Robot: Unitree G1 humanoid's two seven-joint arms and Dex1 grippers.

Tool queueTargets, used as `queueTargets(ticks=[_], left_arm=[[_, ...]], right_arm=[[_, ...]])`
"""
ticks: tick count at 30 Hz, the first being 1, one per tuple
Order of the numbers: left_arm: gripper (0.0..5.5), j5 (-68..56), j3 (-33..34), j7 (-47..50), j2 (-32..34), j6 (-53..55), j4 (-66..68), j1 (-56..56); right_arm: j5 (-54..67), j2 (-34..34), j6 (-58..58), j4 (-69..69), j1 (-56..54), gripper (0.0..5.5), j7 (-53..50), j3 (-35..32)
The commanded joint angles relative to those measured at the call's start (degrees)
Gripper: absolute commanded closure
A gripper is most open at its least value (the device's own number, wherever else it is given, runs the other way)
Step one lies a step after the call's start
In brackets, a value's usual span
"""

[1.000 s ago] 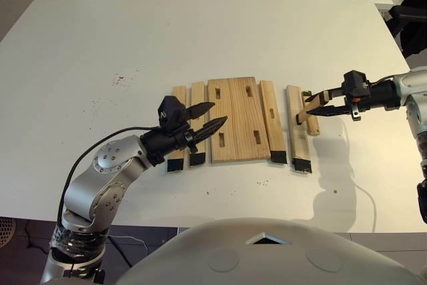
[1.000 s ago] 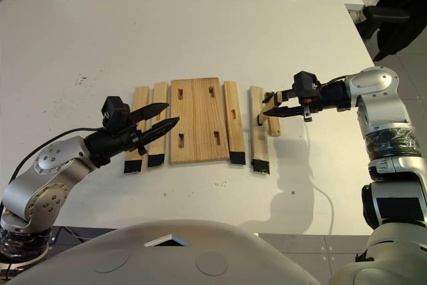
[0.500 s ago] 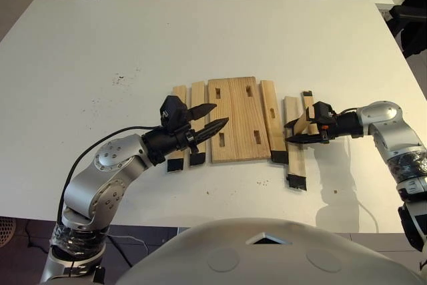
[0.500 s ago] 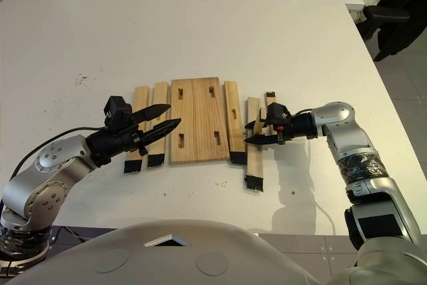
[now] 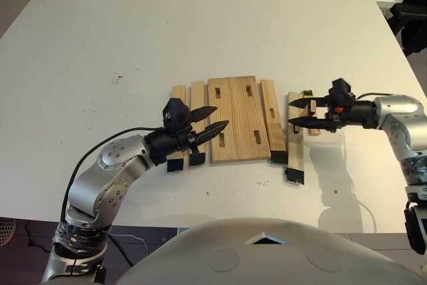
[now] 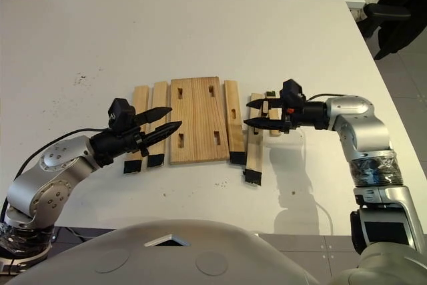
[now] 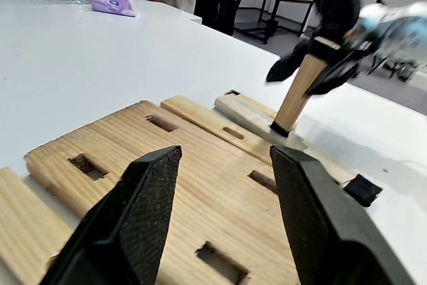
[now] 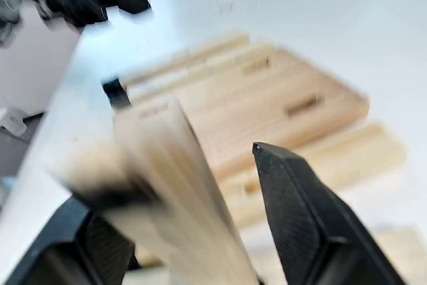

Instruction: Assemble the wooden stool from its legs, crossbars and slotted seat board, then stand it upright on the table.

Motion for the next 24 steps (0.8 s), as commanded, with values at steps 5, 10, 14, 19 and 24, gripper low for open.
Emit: queueTargets(ticks=[5,10,14,19,24], left_arm=[[3.02,2.4,-0.78,-0.82,0.2,-1.2,1.4,0.48],[3.02,3.36,-0.82,-0.99,0.33,-0.96,2.1,0.41],[3.02,4.0,-0.54,-1.62,0.86,-1.01,3.38,0.05],[3.02,4.31,-0.76,-1.76,0.55,-1.04,3.93,-0.31],[3.02,4.96,-1.64,-2.56,0.54,-1.05,5.09,-0.94]], right_arm=[[12.93,-0.36,10.99,-12.71,-1.9,2.73,-5.41,-8.59],[11.83,4.02,10.85,-16.58,-6.39,2.73,-12.57,-5.58],[12.23,5.31,11.24,-17.41,-8.58,2.73,-14.56,-4.75],[6.42,5.15,6.75,-14.02,-4.97,2.73,-12.78,-0.77],[-4.46,6.95,-3.77,-4.01,2.69,2.73,-11.64,6.04]])
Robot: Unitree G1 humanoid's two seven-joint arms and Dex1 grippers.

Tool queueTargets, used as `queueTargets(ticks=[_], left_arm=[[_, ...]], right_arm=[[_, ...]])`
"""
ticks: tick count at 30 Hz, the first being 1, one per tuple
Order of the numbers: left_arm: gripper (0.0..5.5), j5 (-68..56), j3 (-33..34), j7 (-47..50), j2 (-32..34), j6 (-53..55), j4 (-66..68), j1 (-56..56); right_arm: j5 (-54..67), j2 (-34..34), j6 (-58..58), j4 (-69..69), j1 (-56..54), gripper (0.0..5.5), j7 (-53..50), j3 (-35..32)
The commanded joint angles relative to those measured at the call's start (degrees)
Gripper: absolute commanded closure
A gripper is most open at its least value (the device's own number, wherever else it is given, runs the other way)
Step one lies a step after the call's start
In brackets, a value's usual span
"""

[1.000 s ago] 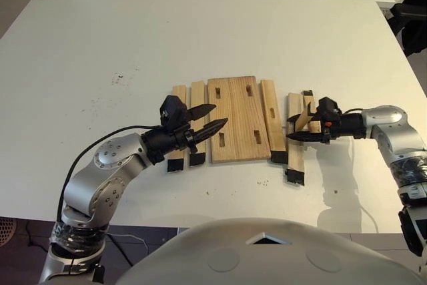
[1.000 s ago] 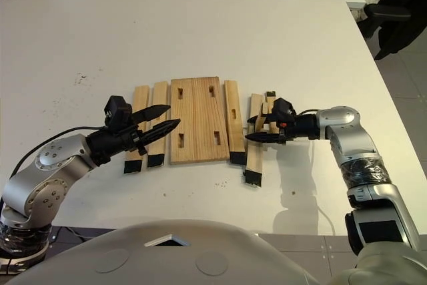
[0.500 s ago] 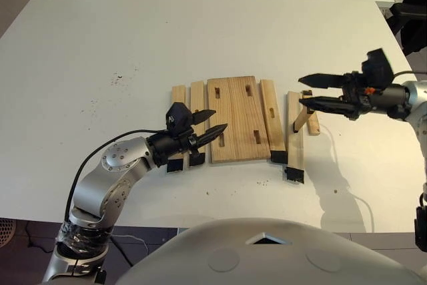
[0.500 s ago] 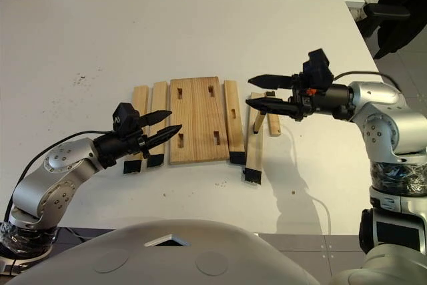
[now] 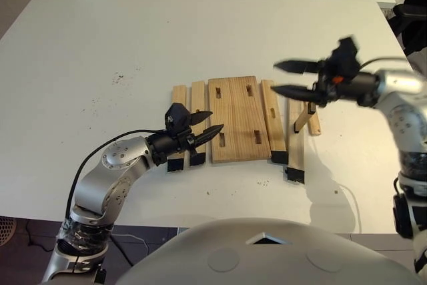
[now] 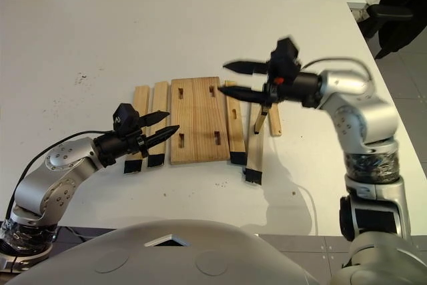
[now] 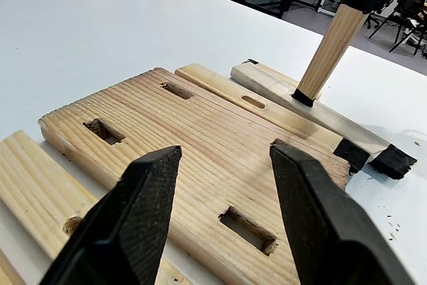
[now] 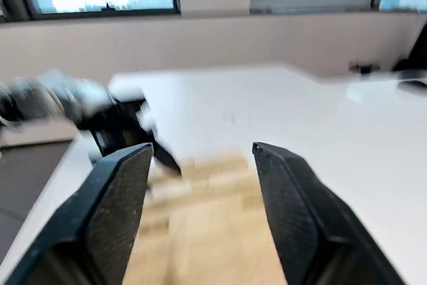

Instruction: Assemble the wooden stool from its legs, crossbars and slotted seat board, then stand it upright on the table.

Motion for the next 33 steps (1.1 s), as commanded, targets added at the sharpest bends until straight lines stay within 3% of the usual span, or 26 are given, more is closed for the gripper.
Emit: queueTargets(ticks=[1,7,12,17,23,33], left_arm=[[3.02,0.64,-0.75,-1.25,0.61,0.06,0.99,-1.17],[3.02,0.16,0.39,-0.67,-0.31,0.24,0.1,0.16],[3.02,0.78,0.59,0.46,-1.7,-0.72,0.65,1.85],[3.02,1.71,1.03,1.39,-2.67,-2.01,1.76,3.33],[3.02,1.93,0.83,1.55,-3.04,-2.75,1.9,3.83],[3.02,2.55,0.5,2.2,-3.29,-3.57,1.19,5.82]], right_arm=[[-6.25,0.92,-4.36,5.78,4.63,2.73,-0.09,3.3],[7.93,0.56,4.18,-2.86,-1.68,2.73,-4.45,-6.72],[27.15,-4.89,17.4,-16.45,-0.34,2.73,-4.36,-13.75],[15.17,-13.7,12.83,-20.65,12.53,2.73,7.96,-5.15],[-1.15,-18.98,0.27,-17.56,24.98,2.73,16.45,4.37],[-15.32,-18.75,-14.67,-2.35,21.92,2.73,19.83,9.22]])
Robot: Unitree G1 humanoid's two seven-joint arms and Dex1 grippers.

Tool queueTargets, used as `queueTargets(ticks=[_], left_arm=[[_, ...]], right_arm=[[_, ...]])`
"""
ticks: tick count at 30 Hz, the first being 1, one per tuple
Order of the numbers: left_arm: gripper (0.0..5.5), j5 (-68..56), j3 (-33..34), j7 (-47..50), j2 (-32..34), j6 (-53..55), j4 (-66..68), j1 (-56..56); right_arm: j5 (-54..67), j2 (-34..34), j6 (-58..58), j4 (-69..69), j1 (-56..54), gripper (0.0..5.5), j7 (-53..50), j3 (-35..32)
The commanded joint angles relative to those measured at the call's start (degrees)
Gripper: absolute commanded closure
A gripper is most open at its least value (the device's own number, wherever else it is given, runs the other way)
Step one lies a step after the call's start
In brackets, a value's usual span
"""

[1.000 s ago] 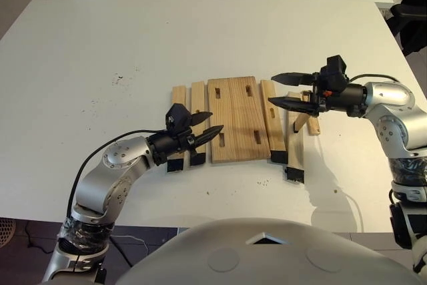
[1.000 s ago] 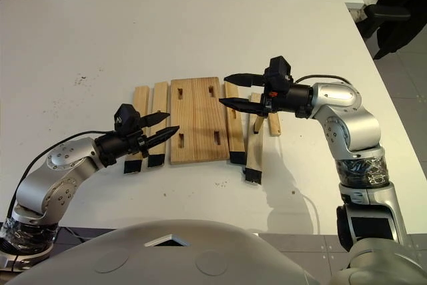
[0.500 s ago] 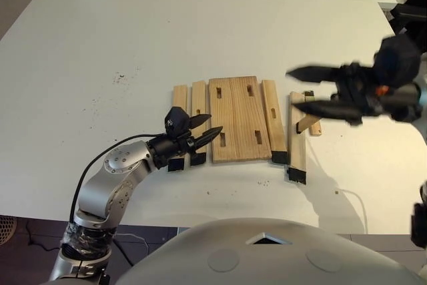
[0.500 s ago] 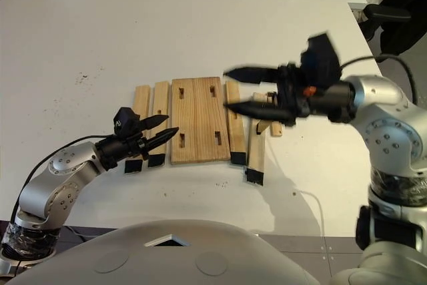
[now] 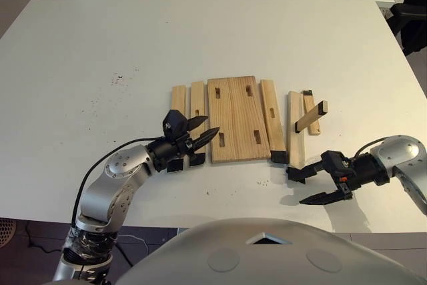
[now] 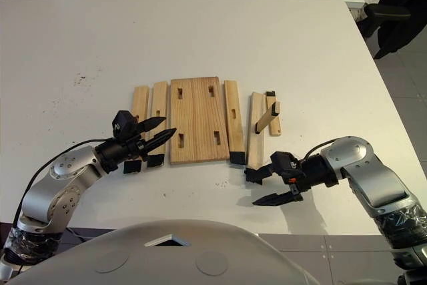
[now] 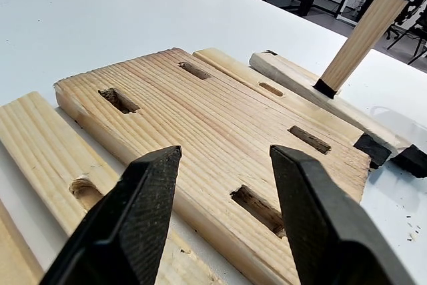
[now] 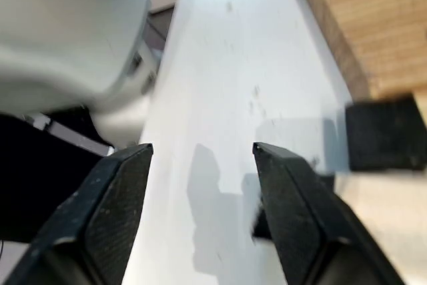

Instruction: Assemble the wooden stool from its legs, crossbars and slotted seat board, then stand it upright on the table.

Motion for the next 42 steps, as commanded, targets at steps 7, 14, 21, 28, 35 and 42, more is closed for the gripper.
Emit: queueTargets(ticks=[7,14,21,28,35,42], left_arm=[[3.02,0.16,0.23,0.85,-0.92,-0.36,-0.52,1.13],[3.02,0.79,-0.52,1.54,-1.89,-0.62,-1.04,2.03],[3.02,0.65,0.03,2.67,-2.48,-0.87,-3.05,5.2],[3.02,1.19,0.69,5.5,-3.78,-2.05,-5.33,10.3],[3.02,1.24,0.26,5.67,-3.64,-1.55,-5.88,9.63],[3.02,1.94,-0.67,5.79,-4.46,-1.67,-2.83,6.73]], right_arm=[[-4.75,0.11,-5.29,6.48,-3.6,2.73,-2.24,-1.06],[-3.61,1.47,-3.96,8.02,-8.2,2.73,-5.64,-3.91],[8.8,-1.95,17.54,-14.34,-2.62,2.73,-17.88,-16.7],[9.81,7.01,41.98,-27.21,4.02,1.95,-44.68,-18.07],[9.05,18.71,52.0,-29.12,1.63,1.95,-60.3,-16.19],[2.05,18.63,46.71,-24.81,1.28,1.95,-64.36,-11.44]])
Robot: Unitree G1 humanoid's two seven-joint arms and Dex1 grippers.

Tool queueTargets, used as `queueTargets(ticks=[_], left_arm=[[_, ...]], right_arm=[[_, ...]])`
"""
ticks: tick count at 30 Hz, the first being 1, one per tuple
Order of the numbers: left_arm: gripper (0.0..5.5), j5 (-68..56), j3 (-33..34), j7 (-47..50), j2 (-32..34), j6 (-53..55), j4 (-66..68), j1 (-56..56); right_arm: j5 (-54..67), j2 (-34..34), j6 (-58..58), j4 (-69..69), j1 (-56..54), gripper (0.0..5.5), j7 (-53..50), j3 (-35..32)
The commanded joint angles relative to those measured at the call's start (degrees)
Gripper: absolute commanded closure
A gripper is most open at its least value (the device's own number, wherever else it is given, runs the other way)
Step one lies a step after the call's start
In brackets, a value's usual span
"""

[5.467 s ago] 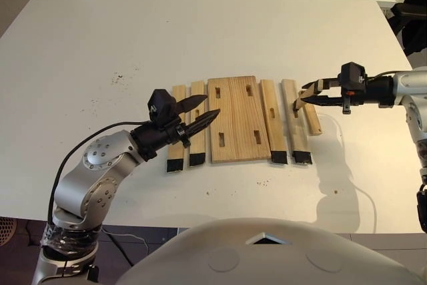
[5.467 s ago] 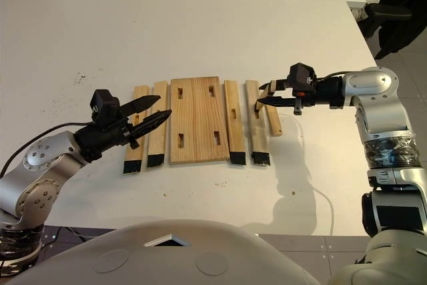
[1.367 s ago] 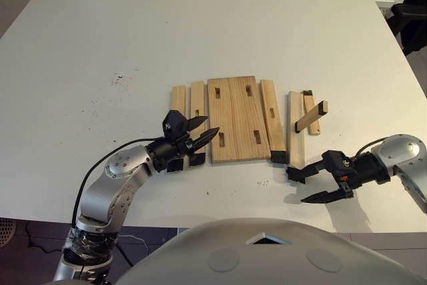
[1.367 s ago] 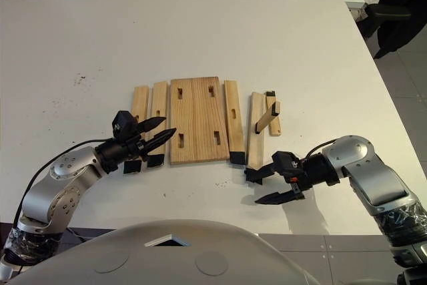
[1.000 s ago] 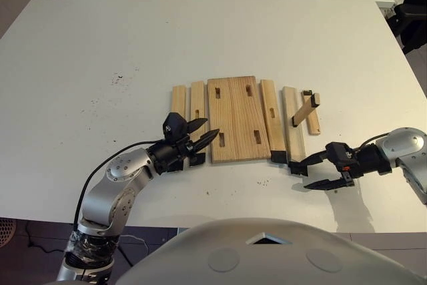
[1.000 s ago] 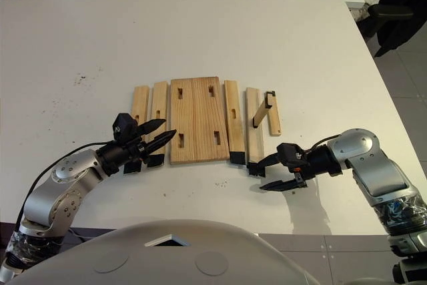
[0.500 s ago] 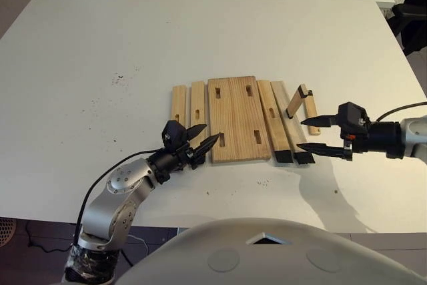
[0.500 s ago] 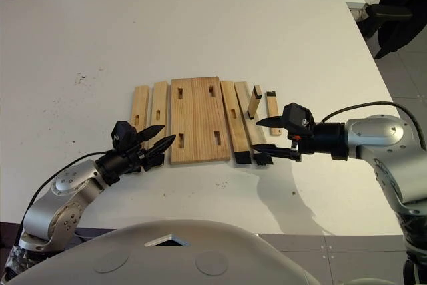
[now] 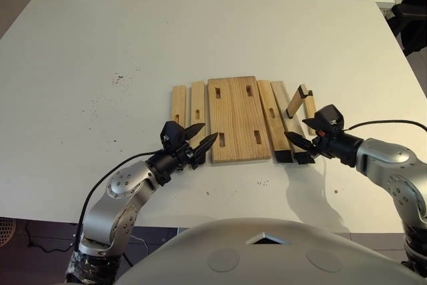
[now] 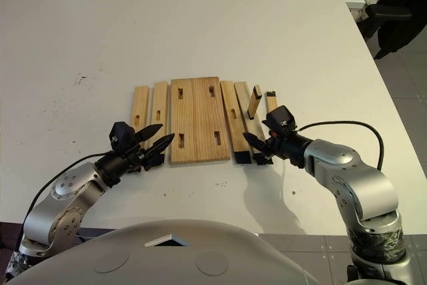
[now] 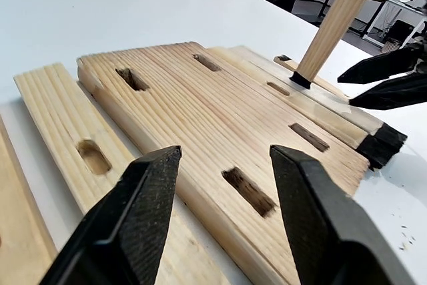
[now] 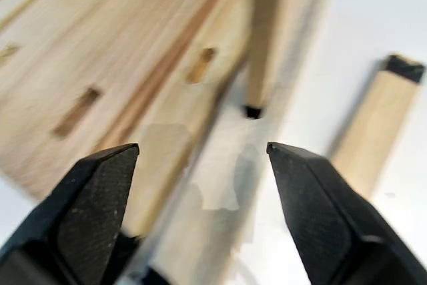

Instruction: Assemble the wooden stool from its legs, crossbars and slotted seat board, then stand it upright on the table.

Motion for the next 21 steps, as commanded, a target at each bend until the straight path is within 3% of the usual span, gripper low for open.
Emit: queueTargets(ticks=[1,21], left_arm=[[3.02,0.82,-0.83,0.56,-0.64,0.25,1.53,-1.25],[3.02,1.55,-1.18,0.9,-1.35,-0.62,2.19,-0.43]], right_arm=[[-4.63,-1.45,-4.7,1.85,1.85,1.95,-0.86,2.67],[-9.17,1.69,-8.76,3.74,3.55,1.95,-2.43,5.63]])
